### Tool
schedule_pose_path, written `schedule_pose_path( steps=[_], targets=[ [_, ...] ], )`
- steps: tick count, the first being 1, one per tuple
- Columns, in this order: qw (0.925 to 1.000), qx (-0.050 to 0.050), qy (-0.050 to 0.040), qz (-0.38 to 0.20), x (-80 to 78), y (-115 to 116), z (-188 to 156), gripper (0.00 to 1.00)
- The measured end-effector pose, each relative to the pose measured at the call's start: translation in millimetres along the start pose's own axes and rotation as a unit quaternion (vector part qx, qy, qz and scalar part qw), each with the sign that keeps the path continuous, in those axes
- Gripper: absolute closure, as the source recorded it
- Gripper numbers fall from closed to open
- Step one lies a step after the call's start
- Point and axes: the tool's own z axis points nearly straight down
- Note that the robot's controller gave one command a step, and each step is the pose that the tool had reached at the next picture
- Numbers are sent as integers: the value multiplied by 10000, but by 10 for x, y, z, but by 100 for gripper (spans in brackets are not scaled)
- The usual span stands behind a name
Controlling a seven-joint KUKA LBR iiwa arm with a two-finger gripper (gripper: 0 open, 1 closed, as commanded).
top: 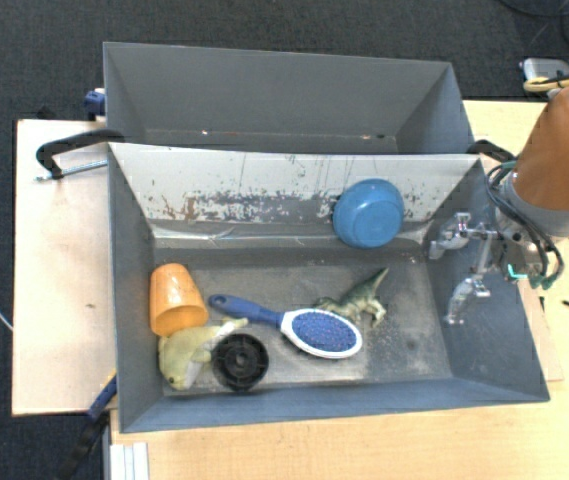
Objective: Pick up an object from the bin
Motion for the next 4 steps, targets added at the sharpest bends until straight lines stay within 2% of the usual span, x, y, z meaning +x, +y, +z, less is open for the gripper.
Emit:
schedule_pose_path(
  steps=[1,2,3,4],
  targets=[
    [9940,-6,4,1091,-517,438,953,0],
    [9977,10,-109,674,-547,601,-289,0],
    [9956,-4,-30,936,-125,1237,1038,0],
    [9955,-2,-72,941,-153,1220,991,100]
  ],
)
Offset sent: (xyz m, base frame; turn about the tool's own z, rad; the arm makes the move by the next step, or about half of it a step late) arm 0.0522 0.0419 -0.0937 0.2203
